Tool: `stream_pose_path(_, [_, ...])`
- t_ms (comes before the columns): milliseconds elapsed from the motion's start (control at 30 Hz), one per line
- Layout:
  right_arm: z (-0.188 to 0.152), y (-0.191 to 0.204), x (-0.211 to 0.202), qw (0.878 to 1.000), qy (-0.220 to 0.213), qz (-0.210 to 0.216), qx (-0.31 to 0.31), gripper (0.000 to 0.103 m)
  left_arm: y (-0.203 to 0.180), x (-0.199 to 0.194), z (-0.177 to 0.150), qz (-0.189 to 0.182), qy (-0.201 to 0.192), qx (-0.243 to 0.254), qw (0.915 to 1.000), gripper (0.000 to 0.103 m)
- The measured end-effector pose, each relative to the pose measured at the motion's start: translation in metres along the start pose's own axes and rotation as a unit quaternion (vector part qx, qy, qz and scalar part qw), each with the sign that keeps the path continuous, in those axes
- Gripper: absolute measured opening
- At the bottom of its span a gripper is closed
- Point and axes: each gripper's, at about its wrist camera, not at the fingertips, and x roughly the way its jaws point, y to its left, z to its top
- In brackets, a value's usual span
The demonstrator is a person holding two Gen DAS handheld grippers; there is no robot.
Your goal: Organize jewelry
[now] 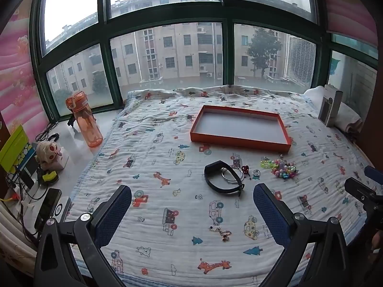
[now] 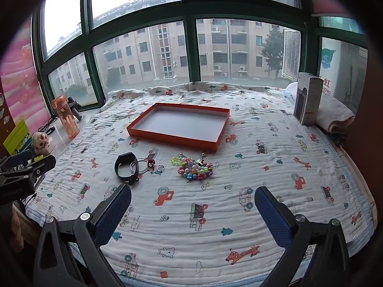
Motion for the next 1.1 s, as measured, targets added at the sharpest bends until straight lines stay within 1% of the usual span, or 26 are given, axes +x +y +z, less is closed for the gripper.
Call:
stream_pose_path(133, [0.000,0.000,0.000,1.000,0.004,-0.001,0.000,0.103,-0.009,-0.001,-0.004,-0.001,0.003,0.002,1.0000,0.103])
stream_pose_path(200, [0.000,0.000,0.000,1.000,0.005,-0.002,-0.002,0.103,0.002,0.008,-0.001,-0.019,0.015,-0.014,0.9996,0.103])
stream_pose_path(267, [0.000,0.002,0.001,1.000,0.008,-0.002,-0.004,0.103,-0.001,0.007,-0.003,-0.016,0.010,-0.011,0.9998,0.103])
stream_pose_path(300, [0.003,-0.005,0.000,1.000,0.005,0.004,0.004,0.103,-0.001,0.006,-0.002,-0.015,0.011,-0.011,0.9998,0.103])
stream_pose_path(633, [0.000,0.003,0.003,1.000,0.004,0.007,0.004,0.103,0.012,0.009,-0.005,-0.011,0.018,-0.032,0.9992,0.103])
stream_pose_path(1100, [-0.001,0.003,0.003,1.000,0.006,0.010,0.004,0.103,0.004,0.008,-0.003,-0.013,0.019,-0.024,0.9994,0.103])
